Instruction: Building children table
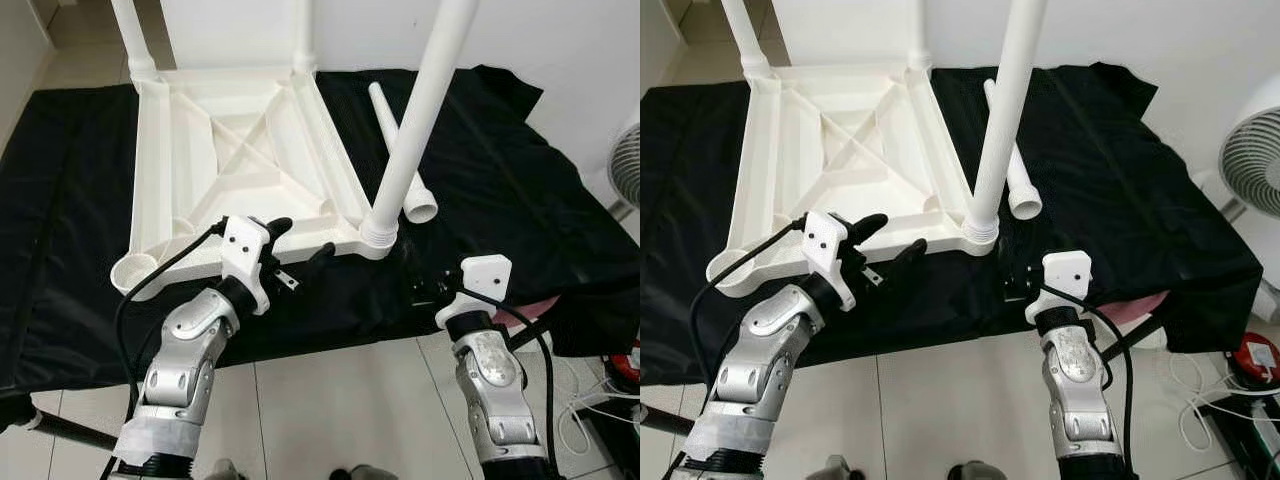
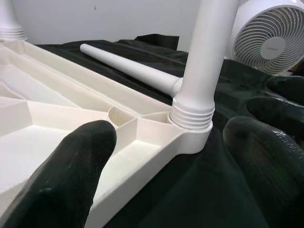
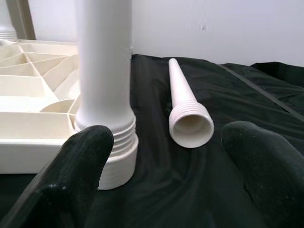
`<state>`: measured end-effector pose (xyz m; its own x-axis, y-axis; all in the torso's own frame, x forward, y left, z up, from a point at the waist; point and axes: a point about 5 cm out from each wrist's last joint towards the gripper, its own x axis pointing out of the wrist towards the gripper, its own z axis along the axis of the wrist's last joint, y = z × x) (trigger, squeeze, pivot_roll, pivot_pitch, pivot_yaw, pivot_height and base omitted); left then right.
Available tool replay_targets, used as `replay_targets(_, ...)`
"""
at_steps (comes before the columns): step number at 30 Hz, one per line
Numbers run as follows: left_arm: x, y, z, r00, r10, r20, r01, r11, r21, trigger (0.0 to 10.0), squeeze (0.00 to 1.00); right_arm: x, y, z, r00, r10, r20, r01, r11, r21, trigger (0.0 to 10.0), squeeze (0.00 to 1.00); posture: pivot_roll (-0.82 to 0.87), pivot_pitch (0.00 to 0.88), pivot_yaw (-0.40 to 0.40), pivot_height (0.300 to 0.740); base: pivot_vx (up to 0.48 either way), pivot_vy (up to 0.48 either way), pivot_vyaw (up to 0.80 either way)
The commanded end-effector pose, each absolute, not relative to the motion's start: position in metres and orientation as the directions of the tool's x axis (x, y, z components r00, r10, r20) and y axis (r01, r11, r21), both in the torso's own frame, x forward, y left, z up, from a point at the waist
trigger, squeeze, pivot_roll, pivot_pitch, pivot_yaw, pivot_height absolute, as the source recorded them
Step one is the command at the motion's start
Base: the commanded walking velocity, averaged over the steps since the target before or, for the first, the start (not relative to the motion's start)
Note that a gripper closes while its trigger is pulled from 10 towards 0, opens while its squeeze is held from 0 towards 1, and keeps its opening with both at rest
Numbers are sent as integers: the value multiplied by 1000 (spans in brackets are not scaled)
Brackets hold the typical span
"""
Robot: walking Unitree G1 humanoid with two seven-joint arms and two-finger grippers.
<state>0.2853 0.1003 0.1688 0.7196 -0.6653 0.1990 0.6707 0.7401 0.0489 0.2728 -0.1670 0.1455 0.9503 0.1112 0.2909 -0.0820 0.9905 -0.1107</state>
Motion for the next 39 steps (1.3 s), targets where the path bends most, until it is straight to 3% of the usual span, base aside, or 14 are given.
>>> replay_targets(1,289,107,169,796,-568,209,577,816,20,10000,0,274,-170,143,952,112,286,-78,989,-126,10000,0,-23,66,-23,740,0,0,0)
replay_targets(8,287,108,171,782,-588,207,588,806,68,10000,0,278,-172,146,949,110,295,-73,988,-133,10000,0,-18,64,-22,740,0,0,0)
replay_targets(9,287,109,171,781,-589,205,585,806,88,10000,0,278,-171,146,946,126,299,-98,989,-109,10000,1000,-17,63,-20,740,0,0,0)
replay_targets(14,288,107,169,770,-613,180,602,790,117,10000,0,279,-171,148,941,145,306,-118,987,-108,10000,1000,-17,62,-23,740,0,0,0)
replay_targets(16,289,105,167,763,-626,159,605,779,162,10000,0,281,-171,148,942,149,300,-114,985,-132,10000,0,-16,59,-26,740,0,0,0)
replay_targets(26,295,104,158,787,-612,78,583,779,232,10000,0,285,-168,149,937,189,295,-149,977,-154,10000,0,-12,59,-33,740,0,0,0)
replay_targets(39,323,123,145,899,-431,-76,431,845,315,10000,0,284,-166,147,935,200,294,-161,975,-150,10000,0,-23,50,-21,740,0,0,0)
